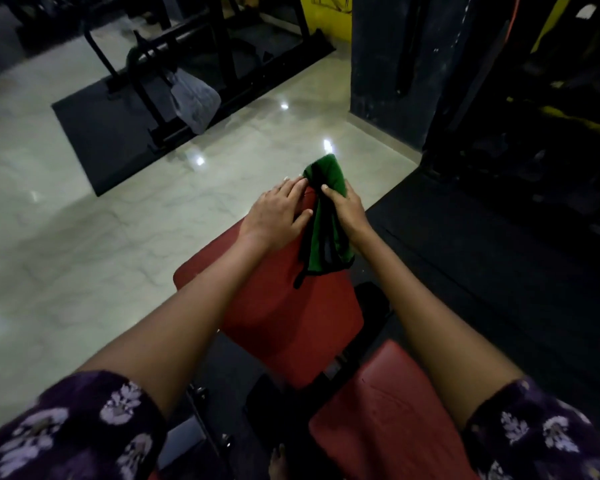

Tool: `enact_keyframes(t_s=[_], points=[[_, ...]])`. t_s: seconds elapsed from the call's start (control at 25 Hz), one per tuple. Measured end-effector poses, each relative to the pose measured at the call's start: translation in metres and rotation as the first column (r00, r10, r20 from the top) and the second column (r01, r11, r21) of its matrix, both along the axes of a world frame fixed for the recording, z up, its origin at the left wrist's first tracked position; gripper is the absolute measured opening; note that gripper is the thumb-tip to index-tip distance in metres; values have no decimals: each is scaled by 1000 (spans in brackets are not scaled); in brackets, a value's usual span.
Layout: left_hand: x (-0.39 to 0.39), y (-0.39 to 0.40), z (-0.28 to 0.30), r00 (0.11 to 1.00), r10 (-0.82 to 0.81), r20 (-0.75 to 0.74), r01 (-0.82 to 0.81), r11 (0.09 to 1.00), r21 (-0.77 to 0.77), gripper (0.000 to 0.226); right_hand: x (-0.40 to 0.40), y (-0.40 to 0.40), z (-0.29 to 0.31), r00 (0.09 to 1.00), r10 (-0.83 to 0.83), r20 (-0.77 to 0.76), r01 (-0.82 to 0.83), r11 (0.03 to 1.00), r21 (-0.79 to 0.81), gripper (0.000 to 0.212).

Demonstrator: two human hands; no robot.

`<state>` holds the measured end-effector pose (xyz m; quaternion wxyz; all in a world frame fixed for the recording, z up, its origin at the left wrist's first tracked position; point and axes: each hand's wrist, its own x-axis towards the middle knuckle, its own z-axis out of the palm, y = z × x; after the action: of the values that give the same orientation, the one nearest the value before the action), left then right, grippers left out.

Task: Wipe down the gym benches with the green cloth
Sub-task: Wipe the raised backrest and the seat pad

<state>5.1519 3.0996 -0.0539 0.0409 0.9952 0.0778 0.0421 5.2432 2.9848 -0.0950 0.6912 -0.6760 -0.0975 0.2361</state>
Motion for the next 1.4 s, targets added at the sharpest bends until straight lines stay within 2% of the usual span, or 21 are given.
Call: enact_keyframes(t_s=[0.12,0.2,0.36,0.44,0.52,0.6,0.68,0.8,0.92,1.04,1.2,1.32,1.4], points=[[-1,-1,-12,998,-18,63,8,988,153,64,-9,-21,-46,988,-11,-156,0,998,-71,29],[0,-1,-16,997,-19,75,3,977,214,69,-8,-30,-60,972,16,-233,-44,992,-115,25],[2,0,-16,992,-32,122,-11,942,336,62,10,-13,-34,994,84,-74,-80,995,53,15],[1,-1,-18,990,-28,138,-23,935,355,59,9,-7,-29,996,87,-30,-84,993,84,15],[1,-3,-20,989,-38,144,-17,932,363,58,0,-18,-53,996,79,-51,-78,996,31,22],[3,-6,-22,987,-54,153,-7,929,370,57,-10,-36,-88,986,81,-149,-96,991,-96,33],[7,-11,-26,982,-24,188,-46,933,356,57,-9,-50,-104,968,106,-228,-148,972,-180,33],[12,-28,-37,959,126,254,-217,903,370,61,8,-36,-86,978,119,-171,-132,989,-68,20],[9,-34,-47,939,135,317,-281,832,478,64,8,-17,-67,995,95,-35,-92,993,72,11],[10,-33,-54,941,58,332,-243,801,548,58,-2,-27,-109,998,41,-44,-40,999,20,14],[15,-31,-59,963,-63,263,-126,758,641,44,-1,-51,-165,972,55,-230,-102,976,-194,26],[14,-26,-58,970,-97,225,-87,723,685,43,8,-38,-150,974,94,-206,-126,981,-148,16],[14,-25,-57,966,-110,233,-89,707,702,43,8,-29,-131,985,105,-134,-114,992,-61,24]])
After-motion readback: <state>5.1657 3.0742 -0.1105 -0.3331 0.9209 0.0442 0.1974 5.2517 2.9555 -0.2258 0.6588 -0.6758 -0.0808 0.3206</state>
